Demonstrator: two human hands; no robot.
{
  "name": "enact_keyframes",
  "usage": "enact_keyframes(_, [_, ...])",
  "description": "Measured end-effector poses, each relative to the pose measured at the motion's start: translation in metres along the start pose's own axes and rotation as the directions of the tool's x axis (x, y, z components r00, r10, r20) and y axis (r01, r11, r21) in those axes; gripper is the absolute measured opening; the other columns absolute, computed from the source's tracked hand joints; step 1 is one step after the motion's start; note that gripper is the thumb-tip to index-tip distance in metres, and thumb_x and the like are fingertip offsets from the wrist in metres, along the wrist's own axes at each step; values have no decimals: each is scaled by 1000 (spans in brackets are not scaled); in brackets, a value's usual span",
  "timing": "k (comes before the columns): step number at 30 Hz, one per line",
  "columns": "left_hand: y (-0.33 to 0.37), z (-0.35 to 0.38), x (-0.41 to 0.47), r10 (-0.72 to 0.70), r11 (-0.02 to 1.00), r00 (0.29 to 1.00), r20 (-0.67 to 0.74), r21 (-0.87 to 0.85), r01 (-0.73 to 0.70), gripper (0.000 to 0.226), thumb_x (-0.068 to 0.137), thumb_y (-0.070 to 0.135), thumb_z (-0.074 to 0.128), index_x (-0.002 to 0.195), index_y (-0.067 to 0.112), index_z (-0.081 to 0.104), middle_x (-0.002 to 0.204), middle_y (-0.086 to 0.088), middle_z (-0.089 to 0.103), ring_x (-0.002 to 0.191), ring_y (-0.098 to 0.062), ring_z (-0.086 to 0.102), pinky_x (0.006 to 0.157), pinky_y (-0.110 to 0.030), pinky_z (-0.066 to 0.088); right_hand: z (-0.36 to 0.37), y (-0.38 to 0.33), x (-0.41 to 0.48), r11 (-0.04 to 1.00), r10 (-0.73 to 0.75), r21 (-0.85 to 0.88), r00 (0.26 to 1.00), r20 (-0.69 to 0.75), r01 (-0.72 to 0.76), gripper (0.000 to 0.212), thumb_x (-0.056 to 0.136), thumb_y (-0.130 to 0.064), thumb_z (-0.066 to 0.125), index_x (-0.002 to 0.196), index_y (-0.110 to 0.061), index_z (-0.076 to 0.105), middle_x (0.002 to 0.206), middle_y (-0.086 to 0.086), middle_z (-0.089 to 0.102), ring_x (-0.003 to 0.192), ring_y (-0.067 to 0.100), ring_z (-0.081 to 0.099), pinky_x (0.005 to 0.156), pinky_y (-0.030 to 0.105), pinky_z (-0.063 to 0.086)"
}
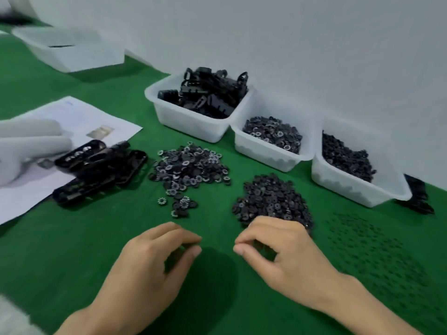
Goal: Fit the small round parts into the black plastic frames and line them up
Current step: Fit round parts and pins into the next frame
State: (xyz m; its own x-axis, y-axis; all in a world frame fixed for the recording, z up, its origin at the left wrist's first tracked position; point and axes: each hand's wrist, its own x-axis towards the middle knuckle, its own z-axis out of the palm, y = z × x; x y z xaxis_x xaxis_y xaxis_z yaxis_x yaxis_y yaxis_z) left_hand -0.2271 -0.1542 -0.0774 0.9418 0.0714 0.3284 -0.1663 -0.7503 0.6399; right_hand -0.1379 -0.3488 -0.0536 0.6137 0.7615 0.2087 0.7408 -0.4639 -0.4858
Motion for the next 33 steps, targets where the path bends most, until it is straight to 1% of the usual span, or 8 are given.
enact_keyframes(7, [-63, -52, -17, -188, 982, 963, -192, -36, 184, 13, 81, 29, 66, 86, 19, 71, 84, 16, 62, 74, 1, 58, 65, -15, 48, 80, -47, 139, 1000, -6, -12, 998, -64, 5, 16, 82, -24, 66, 93, -13, 65, 82, -3, 57, 68, 5, 49, 75, 22, 43])
enact_keyframes(9, [-75, -62, -16, -226, 974, 952, -208, -27, 225, 15, 79, 27, 64, 90, 18, 70, 87, 14, 62, 75, -2, 59, 66, -15, 48, 96, -56, 168, 996, 27, -84, 999, -33, -30, 22, 82, -31, 64, 98, -16, 62, 85, -1, 58, 79, 17, 55, 77, 32, 47])
enact_keyframes(15, [-100, -73, -4, -302, 952, 930, -209, -22, 305, 19, 77, 14, 66, 96, 15, 65, 97, 11, 60, 90, -7, 55, 79, -10, 36, 114, -72, 198, 935, 68, -352, 997, 48, -47, 31, 82, -43, 58, 100, -18, 53, 94, 4, 61, 90, 28, 57, 70, 33, 40])
enact_keyframes(20, [-104, -69, -1, -243, 969, 943, -230, -94, 227, 28, 74, 13, 70, 100, 16, 62, 102, 10, 58, 93, -3, 54, 80, -14, 44, 75, -69, 157, 989, 55, -146, 988, 145, -33, 21, 75, -31, 63, 94, -23, 58, 88, -10, 58, 74, -2, 48, 71, 22, 40])
enact_keyframes(24, [-108, -66, -2, -102, 977, 995, 5, -187, 101, 65, 73, 41, 70, 129, 32, 38, 131, 21, 39, 123, 5, 36, 100, -11, 29, 50, -54, 100, 998, 67, -28, 925, 375, -61, 30, 77, -27, 67, 106, -32, 60, 100, -21, 57, 97, 0, 52, 83, 11, 38])
enact_keyframes(28, [-112, -58, 3, -5, 983, 961, 278, -174, 56, 82, 69, 49, 72, 131, 54, 19, 129, 38, 30, 125, 12, 26, 100, -3, 17, 40, -43, 78, 990, 78, 72, 894, 442, -122, 36, 81, -16, 68, 111, -35, 62, 108, -22, 56, 102, 3, 54, 83, 13, 41])
enact_keyframes(30, [-113, -55, 7, 7, 988, 960, 278, -152, 36, 76, 70, 44, 73, 126, 57, 23, 120, 38, 39, 121, 11, 32, 101, -4, 19, 35, -38, 80, 974, 140, 112, 913, 384, -197, 36, 80, -8, 66, 107, -33, 64, 103, -19, 59, 92, 8, 58, 71, 19, 48])
enact_keyframes(33, [-111, -54, 10, 15, 986, 969, 248, -165, 27, 71, 70, 36, 75, 120, 56, 30, 108, 34, 48, 110, 8, 41, 94, -3, 25, 38, -31, 89, 949, 292, 88, 949, 116, -303, 18, 78, -4, 70, 85, -21, 70, 79, -8, 66, 66, 4, 57, 56, 13, 44])
